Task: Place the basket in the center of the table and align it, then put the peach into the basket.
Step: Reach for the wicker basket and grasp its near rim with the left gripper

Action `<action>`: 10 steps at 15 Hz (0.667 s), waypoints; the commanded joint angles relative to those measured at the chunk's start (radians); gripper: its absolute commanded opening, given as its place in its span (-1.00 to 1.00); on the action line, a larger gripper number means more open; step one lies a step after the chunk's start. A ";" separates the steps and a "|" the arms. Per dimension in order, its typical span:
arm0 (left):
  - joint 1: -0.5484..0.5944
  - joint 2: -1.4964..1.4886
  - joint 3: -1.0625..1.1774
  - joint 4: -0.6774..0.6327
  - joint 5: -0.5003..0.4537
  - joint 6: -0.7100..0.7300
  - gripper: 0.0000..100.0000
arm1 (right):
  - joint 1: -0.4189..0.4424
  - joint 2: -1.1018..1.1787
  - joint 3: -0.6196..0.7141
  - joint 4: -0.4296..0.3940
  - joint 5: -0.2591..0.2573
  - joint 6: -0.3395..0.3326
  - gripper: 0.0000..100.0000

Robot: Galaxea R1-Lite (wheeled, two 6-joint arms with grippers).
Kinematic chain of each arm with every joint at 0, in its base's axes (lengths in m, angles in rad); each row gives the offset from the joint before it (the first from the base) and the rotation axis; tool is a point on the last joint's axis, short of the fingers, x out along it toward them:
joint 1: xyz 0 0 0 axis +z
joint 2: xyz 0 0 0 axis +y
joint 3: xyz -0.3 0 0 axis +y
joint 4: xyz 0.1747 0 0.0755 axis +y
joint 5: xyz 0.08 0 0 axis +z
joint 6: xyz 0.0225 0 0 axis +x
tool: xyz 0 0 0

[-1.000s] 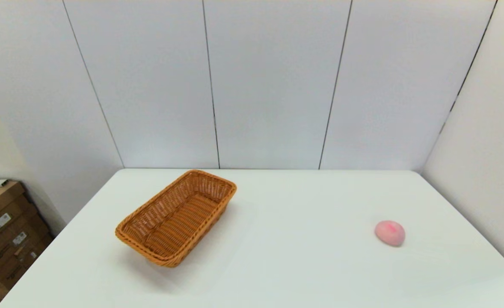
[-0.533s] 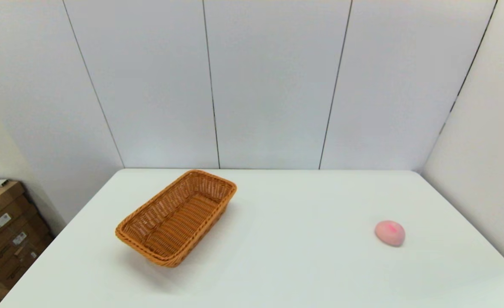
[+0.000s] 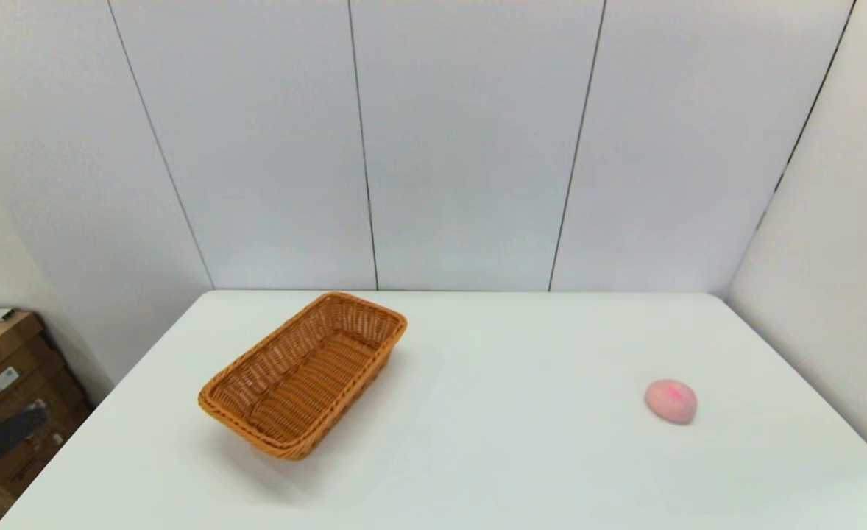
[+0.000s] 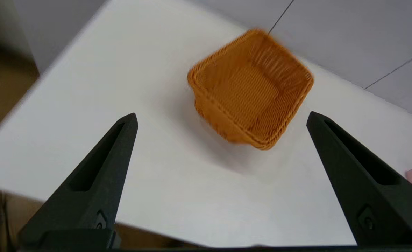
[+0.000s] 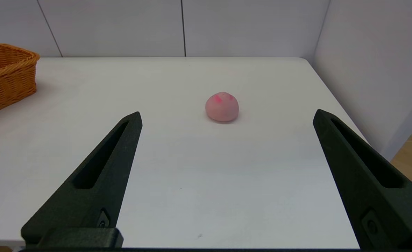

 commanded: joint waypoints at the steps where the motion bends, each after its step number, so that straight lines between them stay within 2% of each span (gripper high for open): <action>1: -0.124 0.605 -0.251 0.212 -0.023 -0.419 1.00 | 0.000 0.000 0.000 0.000 0.000 0.000 1.00; 2: -0.155 0.697 -0.278 0.215 -0.053 -0.495 1.00 | 0.000 0.000 0.000 0.001 0.000 0.000 1.00; 6: -0.290 0.999 -0.380 0.215 -0.069 -0.717 1.00 | 0.000 0.000 0.000 0.000 -0.002 0.002 1.00; 10: -0.316 1.193 -0.449 0.215 -0.070 -0.746 1.00 | 0.000 0.000 0.000 0.001 -0.002 0.003 1.00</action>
